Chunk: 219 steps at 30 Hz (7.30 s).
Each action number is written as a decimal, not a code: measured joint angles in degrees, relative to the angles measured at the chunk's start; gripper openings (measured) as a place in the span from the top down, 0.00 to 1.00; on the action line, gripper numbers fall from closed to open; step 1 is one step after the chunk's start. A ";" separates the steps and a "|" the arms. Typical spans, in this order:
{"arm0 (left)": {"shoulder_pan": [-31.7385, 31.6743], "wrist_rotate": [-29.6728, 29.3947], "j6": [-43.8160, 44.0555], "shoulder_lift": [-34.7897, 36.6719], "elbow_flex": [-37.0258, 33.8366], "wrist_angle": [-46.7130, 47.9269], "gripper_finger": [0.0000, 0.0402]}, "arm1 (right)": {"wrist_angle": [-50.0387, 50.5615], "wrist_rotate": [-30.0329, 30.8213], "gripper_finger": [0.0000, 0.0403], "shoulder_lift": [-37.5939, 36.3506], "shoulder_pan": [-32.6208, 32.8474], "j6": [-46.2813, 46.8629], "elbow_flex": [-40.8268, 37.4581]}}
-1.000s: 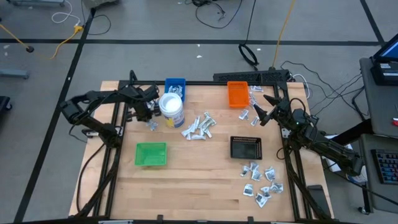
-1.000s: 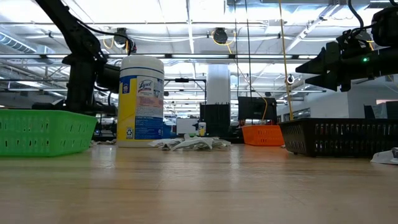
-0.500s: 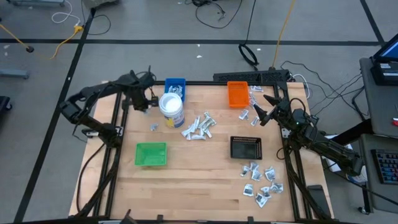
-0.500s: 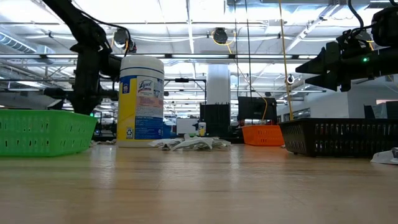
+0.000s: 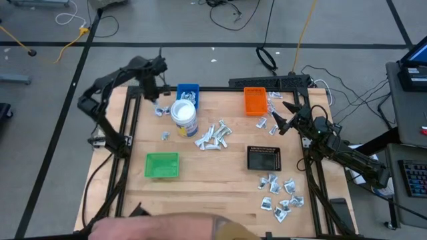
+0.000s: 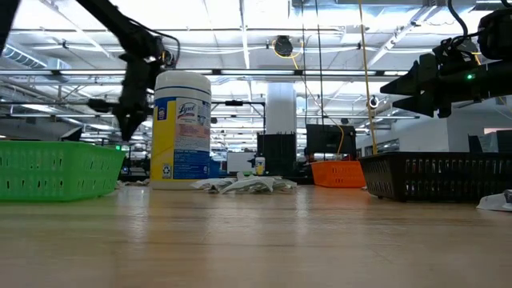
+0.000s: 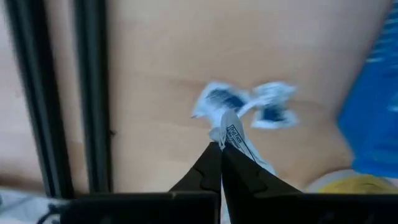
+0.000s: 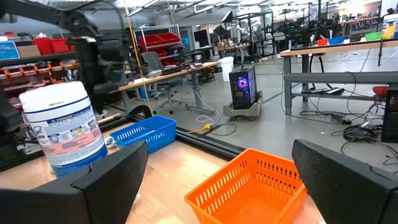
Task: Pick & Place First Aid Supplies
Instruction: Put the blue alcohol pad into the blue bin
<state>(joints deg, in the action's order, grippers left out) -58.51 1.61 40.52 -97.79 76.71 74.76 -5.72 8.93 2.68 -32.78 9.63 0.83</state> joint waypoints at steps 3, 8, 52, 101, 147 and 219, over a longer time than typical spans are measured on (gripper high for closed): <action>1.22 -0.08 -2.23 -5.38 7.90 2.23 0.99 | 0.00 0.00 0.02 0.00 0.00 0.00 0.00; 3.32 0.74 -3.97 -13.25 18.99 4.04 0.99 | 0.00 0.00 0.02 0.00 0.00 0.00 -0.01; 11.85 4.81 -7.68 -34.15 41.02 6.47 0.75 | 0.00 -0.02 0.02 0.00 0.00 0.00 -0.01; 12.20 9.65 7.83 16.94 -25.46 -14.52 0.23 | 0.00 0.00 0.02 0.01 -0.01 0.00 0.00; 17.08 5.44 2.86 13.87 -39.12 -25.45 0.98 | 0.00 -0.01 0.02 0.01 -0.01 0.00 -0.01; 10.29 0.88 -6.58 -31.38 41.85 6.74 1.00 | 0.00 0.00 0.02 0.02 0.01 0.00 -0.01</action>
<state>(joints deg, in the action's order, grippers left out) -48.22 2.48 33.94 -129.16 118.56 81.50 -5.72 8.93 2.70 -32.77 9.63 0.82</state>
